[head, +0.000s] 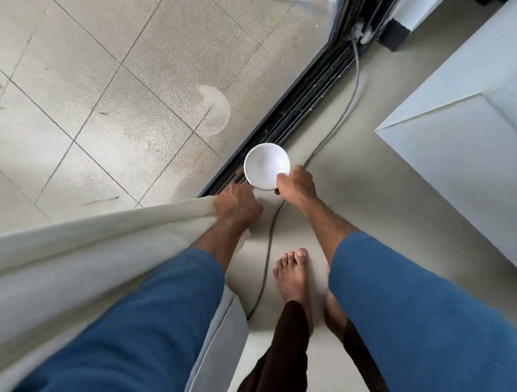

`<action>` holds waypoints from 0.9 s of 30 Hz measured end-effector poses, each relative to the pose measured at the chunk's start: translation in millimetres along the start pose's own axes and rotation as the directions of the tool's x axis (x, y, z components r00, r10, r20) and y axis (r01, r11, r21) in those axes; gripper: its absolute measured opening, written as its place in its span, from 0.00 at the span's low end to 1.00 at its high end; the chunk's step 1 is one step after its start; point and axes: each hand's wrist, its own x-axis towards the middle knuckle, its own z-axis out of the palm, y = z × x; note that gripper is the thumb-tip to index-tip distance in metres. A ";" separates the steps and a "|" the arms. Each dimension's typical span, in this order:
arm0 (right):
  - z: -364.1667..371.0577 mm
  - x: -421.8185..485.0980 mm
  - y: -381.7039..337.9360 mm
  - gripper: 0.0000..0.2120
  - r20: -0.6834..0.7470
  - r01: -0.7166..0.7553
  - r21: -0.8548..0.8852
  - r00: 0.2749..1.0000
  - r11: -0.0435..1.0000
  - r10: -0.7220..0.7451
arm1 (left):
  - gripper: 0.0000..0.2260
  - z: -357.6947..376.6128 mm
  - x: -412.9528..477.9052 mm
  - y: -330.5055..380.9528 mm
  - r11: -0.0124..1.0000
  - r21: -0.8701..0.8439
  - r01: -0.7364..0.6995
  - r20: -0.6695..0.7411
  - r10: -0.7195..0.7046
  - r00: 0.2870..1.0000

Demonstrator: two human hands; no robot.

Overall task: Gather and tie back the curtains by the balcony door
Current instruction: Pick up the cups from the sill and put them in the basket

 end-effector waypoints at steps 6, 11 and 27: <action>-72.7 -111.1 20.6 0.13 0.015 -0.055 0.233 0.998 0.971 0.053 | 0.15 -33.1 -104.5 14.3 0.993 -0.077 -0.093 0.116 0.101 0.988; -144.2 -229.7 28.7 0.19 -0.041 -0.056 0.366 0.996 0.929 0.076 | 0.14 -82.3 -208.9 36.2 0.988 -0.099 -0.120 0.193 0.137 0.972; -264.6 -523.2 138.6 0.19 -0.299 -0.040 0.553 0.923 0.832 0.243 | 0.16 -110.1 -472.5 79.0 0.941 -0.179 -0.286 0.253 0.325 0.911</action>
